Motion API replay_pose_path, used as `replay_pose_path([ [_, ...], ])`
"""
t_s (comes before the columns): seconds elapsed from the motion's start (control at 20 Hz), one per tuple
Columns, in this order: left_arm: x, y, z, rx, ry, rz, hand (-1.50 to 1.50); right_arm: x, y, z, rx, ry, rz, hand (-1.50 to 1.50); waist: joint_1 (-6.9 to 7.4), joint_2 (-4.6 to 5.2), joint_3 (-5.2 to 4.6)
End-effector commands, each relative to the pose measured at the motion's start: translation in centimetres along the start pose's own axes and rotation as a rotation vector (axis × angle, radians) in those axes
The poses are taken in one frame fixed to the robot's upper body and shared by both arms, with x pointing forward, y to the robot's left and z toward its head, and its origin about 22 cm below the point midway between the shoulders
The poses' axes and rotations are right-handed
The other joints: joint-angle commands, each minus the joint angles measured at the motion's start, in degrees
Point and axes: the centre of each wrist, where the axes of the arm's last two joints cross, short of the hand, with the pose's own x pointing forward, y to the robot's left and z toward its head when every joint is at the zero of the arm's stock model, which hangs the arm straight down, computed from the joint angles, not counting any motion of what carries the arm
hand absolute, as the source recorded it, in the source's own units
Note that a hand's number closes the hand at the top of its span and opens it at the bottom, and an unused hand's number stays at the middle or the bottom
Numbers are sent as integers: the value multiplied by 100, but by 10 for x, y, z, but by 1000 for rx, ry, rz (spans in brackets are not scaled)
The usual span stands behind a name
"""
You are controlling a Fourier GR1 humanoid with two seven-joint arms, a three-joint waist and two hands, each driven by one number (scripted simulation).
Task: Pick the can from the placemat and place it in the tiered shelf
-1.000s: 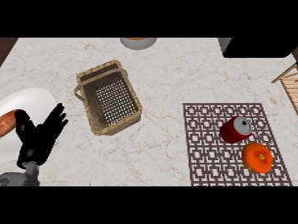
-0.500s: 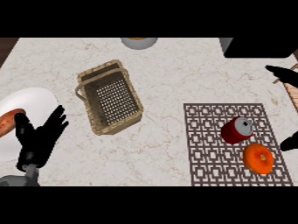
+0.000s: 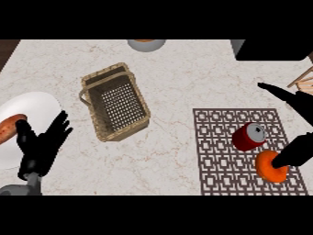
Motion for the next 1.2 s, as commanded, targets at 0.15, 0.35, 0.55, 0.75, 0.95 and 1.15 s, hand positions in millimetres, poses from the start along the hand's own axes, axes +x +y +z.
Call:
replay_pose_path([
  [0.15,15,-15,6,-9,28,5,0,-6,29,-1,-47,53,36,-150,-10,7,-9],
  [0.35,-14,-1,-4,17,29,1,0,-16,36,-11,-42,67,58,-150,-8,14,-11],
  [0.55,5,-9,-3,-27,14,16,0,-8,50,-6,-42,66,42,-150,-21,9,-11],
  [0.75,17,13,-3,-7,20,15,0,-21,69,-19,-71,82,67,-150,-15,12,-10],
  [0.95,6,-15,-1,-6,28,8,0,-13,69,-41,-67,115,118,-150,3,13,-11],
  [1.15,3,-7,-1,-5,20,6,0,-32,78,-49,-110,112,114,-150,-3,13,-10],
])
